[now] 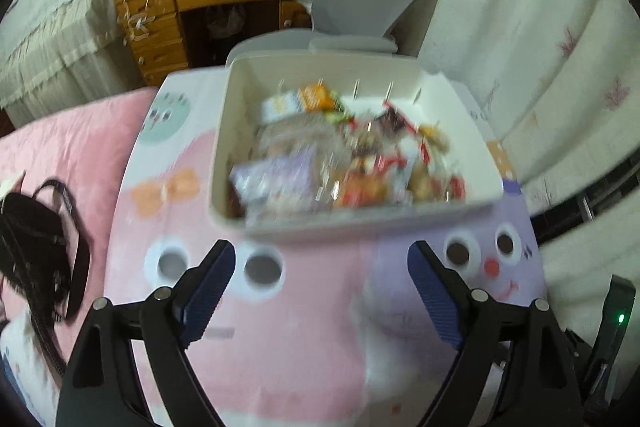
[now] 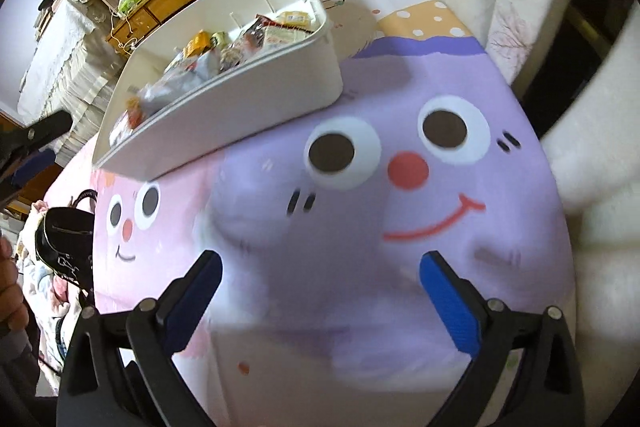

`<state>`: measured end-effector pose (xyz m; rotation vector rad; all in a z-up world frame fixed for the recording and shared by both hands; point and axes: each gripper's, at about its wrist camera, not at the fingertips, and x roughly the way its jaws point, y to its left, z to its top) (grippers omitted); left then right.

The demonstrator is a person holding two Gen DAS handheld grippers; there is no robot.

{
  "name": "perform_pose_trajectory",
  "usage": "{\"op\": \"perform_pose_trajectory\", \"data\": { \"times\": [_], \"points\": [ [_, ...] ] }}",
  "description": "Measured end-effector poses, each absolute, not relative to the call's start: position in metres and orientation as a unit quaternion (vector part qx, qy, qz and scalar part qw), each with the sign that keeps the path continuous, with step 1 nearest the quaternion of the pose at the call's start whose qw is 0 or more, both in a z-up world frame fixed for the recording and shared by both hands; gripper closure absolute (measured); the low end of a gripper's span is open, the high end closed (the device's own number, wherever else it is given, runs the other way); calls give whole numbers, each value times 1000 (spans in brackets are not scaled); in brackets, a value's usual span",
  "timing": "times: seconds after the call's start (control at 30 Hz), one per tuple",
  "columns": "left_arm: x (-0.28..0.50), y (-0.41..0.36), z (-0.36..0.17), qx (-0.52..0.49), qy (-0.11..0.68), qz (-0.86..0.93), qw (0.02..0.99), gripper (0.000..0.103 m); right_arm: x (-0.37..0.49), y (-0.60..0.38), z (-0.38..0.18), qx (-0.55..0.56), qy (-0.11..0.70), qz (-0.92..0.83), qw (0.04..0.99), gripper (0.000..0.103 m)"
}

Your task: Organize snacks

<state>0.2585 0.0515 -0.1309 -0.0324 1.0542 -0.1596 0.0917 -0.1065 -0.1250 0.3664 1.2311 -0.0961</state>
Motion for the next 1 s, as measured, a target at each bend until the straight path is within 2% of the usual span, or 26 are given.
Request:
{"op": "perform_pose_trajectory", "data": {
  "times": [0.27,0.47,0.73,1.0],
  "points": [
    [161,99,-122,8,524,-67,849,16,29,-67,-100,176,571,-44,801,3],
    [107,119,-102,-25,545,-61,836,16,-5,-50,-75,194,579,-18,792,3],
    [87,93,-50,-33,533,-86,841,16,-34,-38,-11,149,579,16,802,3],
    [63,62,1,-15,476,-91,874,16,-49,-36,48,101,561,23,821,3]
  ]
}}
